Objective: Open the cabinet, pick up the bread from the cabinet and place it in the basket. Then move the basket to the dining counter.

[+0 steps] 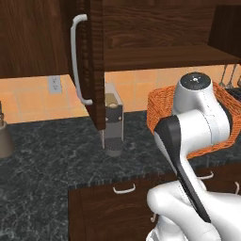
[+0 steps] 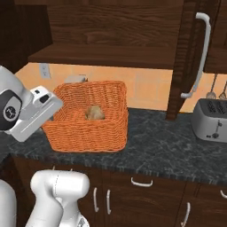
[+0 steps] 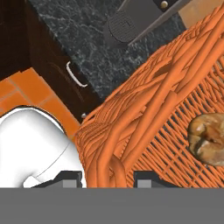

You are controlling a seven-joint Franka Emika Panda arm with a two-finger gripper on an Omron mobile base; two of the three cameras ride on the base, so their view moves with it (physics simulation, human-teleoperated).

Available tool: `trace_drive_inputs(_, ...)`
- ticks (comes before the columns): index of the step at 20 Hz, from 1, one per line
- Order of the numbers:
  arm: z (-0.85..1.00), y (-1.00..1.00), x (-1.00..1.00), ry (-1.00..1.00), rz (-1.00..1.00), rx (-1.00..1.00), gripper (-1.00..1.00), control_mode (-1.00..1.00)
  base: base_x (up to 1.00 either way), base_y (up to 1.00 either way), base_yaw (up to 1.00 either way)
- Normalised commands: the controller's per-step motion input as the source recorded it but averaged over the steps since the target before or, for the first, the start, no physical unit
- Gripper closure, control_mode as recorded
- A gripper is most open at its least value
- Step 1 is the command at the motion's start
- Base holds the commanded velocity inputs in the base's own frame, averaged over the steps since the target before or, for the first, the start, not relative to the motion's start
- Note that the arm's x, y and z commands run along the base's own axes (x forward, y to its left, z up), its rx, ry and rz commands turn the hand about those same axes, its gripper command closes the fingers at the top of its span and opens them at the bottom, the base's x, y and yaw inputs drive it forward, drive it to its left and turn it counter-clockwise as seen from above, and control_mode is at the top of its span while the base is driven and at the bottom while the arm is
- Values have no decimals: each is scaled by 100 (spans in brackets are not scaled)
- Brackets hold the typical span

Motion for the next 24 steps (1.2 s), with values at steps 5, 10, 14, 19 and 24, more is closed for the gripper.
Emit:
trace_drive_inputs(5, 0, 0, 0, 0, 0, 0, 100, 100, -88, 0, 0)
trace_drive_inputs(10, 0, 0, 0, 0, 0, 0, 100, 100, -16, 0, -8)
trace_drive_inputs(14, 0, 0, 0, 0, 0, 0, 100, 100, -12, -36, -61)
trace_drive_inputs(19, 0, 0, 0, 0, 0, 0, 100, 100, -16, -40, -68)
trace_drive_inputs(24, 0, 0, 0, 0, 0, 0, 100, 100, -18, -35, -68)
